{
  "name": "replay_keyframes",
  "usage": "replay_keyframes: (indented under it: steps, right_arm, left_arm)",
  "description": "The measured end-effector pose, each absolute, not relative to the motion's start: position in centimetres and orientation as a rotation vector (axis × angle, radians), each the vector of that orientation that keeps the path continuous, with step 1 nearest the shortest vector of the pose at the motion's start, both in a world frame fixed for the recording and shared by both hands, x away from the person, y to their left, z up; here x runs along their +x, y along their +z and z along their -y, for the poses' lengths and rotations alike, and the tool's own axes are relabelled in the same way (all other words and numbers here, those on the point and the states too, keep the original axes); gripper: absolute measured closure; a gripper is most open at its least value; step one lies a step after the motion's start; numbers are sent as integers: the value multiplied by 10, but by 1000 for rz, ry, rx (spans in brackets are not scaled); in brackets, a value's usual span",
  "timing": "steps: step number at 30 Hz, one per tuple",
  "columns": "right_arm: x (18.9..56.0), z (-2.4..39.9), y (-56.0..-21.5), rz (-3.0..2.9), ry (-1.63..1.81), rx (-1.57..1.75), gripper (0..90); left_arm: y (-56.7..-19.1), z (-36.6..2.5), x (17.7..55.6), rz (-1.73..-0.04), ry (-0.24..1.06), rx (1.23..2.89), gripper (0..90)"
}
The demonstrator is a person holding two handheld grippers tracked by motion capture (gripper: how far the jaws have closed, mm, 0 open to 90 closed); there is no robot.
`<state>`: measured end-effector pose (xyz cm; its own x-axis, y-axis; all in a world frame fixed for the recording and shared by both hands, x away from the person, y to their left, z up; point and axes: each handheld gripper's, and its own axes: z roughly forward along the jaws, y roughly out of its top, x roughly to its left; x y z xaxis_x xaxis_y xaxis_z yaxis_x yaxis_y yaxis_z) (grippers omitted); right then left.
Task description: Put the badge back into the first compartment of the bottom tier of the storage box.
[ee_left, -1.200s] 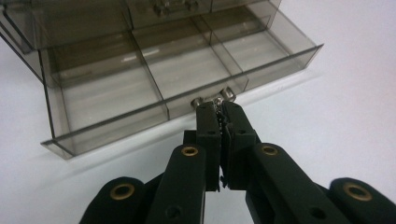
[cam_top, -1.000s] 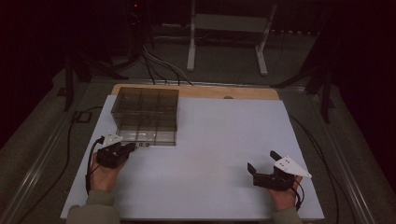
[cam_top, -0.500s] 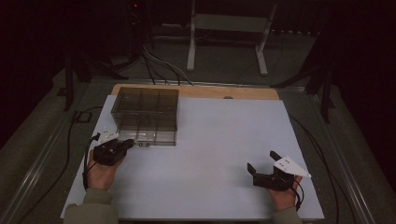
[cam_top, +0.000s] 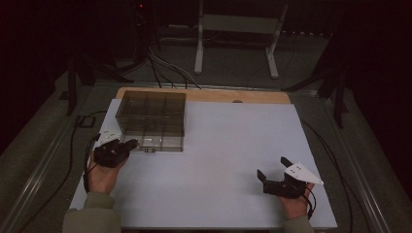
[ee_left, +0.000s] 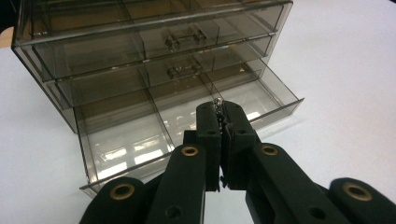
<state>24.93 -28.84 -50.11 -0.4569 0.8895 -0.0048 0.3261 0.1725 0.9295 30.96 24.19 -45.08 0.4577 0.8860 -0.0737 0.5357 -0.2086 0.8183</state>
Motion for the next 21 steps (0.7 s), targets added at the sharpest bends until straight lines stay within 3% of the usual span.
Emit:
replay_keyframes:
  steps: [21]
  right_arm:
    - [249, 288, -501, -1882, 1274, 1143, 0]
  left_arm:
    - [-453, -251, 319, -1211, 572, 1868, 884]
